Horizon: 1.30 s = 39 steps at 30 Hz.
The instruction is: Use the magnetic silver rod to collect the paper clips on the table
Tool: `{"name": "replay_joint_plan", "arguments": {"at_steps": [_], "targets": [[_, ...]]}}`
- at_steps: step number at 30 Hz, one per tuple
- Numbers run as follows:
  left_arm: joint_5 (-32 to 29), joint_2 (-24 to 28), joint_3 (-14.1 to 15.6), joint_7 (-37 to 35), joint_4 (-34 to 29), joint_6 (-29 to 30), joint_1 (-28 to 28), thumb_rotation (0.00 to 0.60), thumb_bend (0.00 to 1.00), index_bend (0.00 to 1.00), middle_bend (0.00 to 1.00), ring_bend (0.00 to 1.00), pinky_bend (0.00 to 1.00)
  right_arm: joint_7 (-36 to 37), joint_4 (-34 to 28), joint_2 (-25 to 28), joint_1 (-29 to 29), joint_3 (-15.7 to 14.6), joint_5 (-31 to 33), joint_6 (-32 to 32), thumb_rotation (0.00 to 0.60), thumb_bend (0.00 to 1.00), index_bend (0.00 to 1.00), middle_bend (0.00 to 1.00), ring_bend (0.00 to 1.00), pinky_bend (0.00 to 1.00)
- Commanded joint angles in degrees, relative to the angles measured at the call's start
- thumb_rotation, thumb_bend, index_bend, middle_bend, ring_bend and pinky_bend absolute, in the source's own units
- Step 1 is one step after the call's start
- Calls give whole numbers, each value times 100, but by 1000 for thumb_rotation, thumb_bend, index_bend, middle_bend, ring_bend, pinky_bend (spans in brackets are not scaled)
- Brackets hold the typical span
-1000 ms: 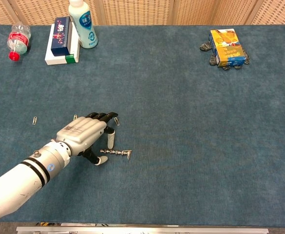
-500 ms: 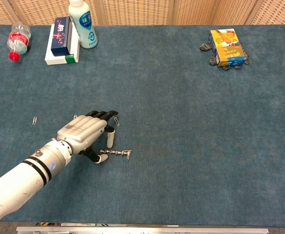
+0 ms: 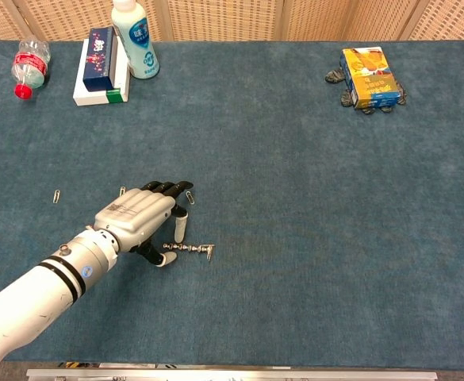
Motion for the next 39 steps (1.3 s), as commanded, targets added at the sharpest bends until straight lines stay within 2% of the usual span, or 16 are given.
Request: {"name": "replay_joint_plan", "arguments": {"at_steps": [1, 20, 39], "targets": [[-15, -3, -5, 2, 4, 2, -5, 600, 248, 513, 19, 0, 0, 1, 3, -3, 2, 0, -1, -2, 600, 369, 241, 156, 0, 9], [-105, -53, -12, 16, 36, 20, -37, 600, 248, 551, 19, 0, 0, 39, 39, -23, -7, 0, -5, 5, 600, 369, 241, 156, 0, 9], [-358, 75, -36, 98, -84, -72, -178, 600, 280, 529, 19, 0, 0, 53, 74, -59, 9, -11, -26, -20, 600, 369, 241, 156, 0, 9]]}}
